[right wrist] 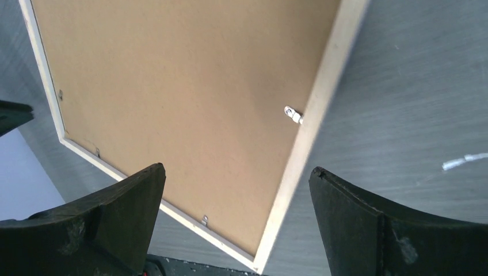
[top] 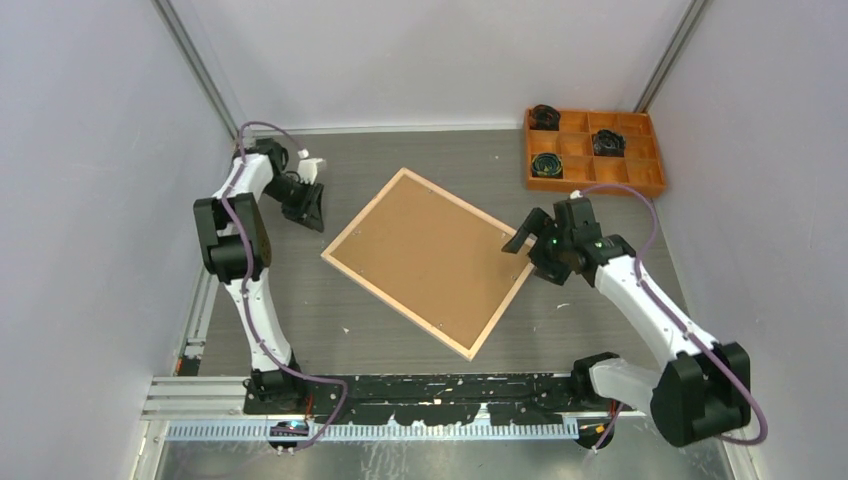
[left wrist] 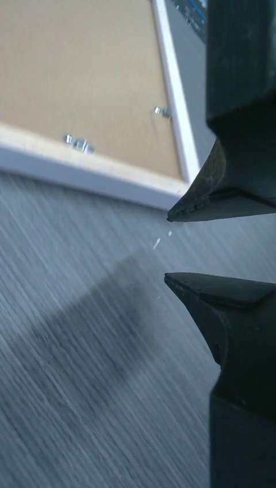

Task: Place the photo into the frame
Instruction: Adjust the photo frame at the center of the board.

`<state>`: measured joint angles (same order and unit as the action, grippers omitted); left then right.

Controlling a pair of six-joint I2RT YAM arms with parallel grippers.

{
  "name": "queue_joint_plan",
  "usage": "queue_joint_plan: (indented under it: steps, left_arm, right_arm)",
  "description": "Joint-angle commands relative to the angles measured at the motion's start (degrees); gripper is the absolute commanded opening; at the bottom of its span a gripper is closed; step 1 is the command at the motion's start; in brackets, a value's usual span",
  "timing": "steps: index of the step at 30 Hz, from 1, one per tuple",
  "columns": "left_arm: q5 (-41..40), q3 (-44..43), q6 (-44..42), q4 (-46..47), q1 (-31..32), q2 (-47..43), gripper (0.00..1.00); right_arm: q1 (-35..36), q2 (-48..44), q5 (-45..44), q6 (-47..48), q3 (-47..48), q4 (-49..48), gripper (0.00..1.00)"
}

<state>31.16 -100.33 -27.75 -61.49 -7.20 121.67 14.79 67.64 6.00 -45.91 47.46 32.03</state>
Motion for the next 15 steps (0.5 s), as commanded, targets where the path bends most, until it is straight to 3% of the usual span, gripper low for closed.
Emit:
queue_joint_plan:
  steps: [1, 6, 15]
  left_arm:
    - [-5.7, 1.6, 3.1, 5.0, 1.5, 1.9, 0.38]
    - [-2.8, 7.4, 2.5, 5.7, 3.3, 1.3, 0.36]
    - [2.0, 16.3, -2.3, 3.0, 6.7, -4.4, 0.34]
  right_arm:
    - [-0.8, -6.5, 1.4, -2.1, -4.4, 2.3, 1.0]
    - [-2.5, -4.9, 4.8, -3.7, -9.3, -3.3, 1.0]
    - [-7.3, 7.0, 7.3, -2.0, -8.5, -14.3, 1.0]
